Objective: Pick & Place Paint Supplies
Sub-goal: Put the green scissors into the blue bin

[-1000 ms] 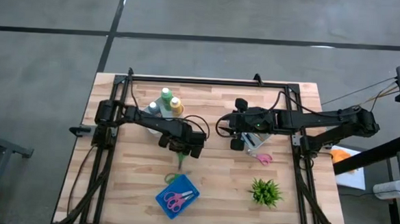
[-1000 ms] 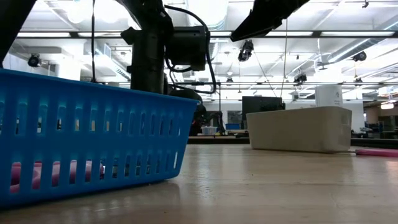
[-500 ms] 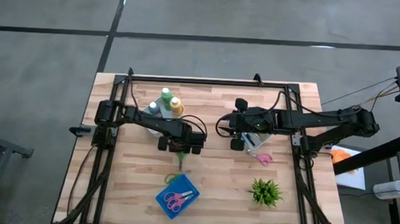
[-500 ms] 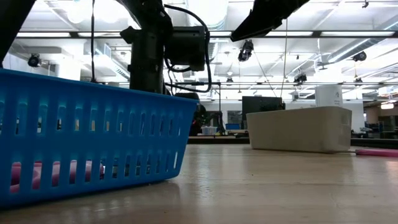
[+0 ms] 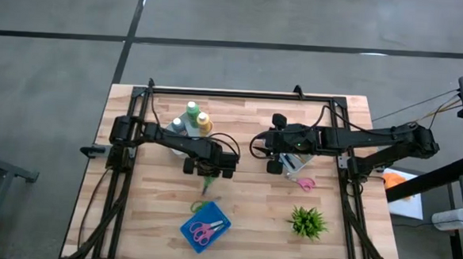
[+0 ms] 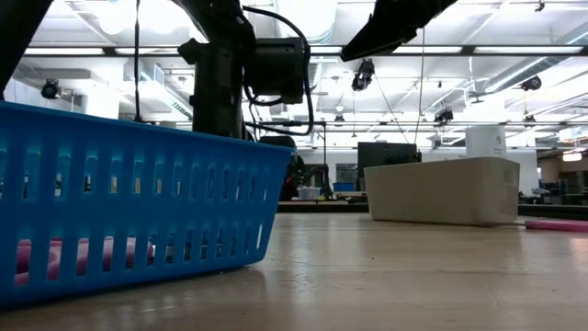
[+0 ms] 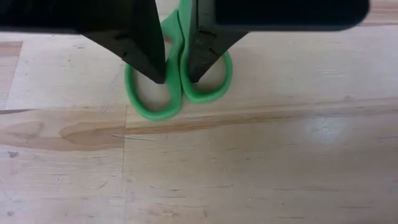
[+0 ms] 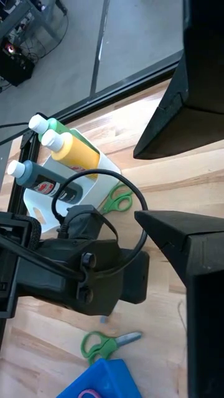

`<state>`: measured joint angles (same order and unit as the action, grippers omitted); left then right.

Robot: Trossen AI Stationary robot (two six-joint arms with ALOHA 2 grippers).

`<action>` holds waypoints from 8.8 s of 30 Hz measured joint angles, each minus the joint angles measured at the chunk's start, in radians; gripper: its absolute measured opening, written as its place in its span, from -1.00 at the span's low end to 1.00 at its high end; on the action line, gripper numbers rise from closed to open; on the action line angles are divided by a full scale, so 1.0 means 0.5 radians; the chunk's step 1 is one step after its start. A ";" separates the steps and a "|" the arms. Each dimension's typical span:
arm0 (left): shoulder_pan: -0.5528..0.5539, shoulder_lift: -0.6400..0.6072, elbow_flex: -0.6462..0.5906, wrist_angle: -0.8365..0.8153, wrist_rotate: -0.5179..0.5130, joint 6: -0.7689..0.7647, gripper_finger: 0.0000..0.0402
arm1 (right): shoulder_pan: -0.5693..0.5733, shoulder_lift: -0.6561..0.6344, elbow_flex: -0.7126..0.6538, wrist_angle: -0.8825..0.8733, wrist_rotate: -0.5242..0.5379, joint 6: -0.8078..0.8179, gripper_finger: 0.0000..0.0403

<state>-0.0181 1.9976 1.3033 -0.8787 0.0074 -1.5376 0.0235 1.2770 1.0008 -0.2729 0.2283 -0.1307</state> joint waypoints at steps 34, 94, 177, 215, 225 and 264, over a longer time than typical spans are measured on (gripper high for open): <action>0.000 -0.043 0.001 -0.016 -0.036 0.060 -0.80 | 0.000 0.000 0.000 0.001 0.000 0.000 -0.29; 0.000 -0.009 0.027 0.076 -0.088 0.112 -0.52 | 0.001 0.000 0.000 0.001 0.000 0.000 -0.29; 0.247 -0.001 -0.079 0.281 0.148 1.476 -0.52 | 0.000 0.000 0.000 0.001 0.000 0.000 -0.29; 0.254 -0.102 -0.088 0.288 0.044 1.376 -0.95 | 0.001 0.000 0.000 0.000 -0.001 0.000 -0.29; 0.251 -0.153 -0.086 0.300 0.053 1.378 -0.95 | 0.001 0.000 0.000 0.000 -0.002 0.000 -0.29; -0.145 -0.143 -0.042 0.556 -0.395 1.395 -0.43 | 0.001 0.000 0.000 0.001 -0.001 0.000 -0.29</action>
<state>-0.0906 1.9259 1.2823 -0.6005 -0.1899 -0.8401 0.0238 1.2770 1.0007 -0.2726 0.2279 -0.1308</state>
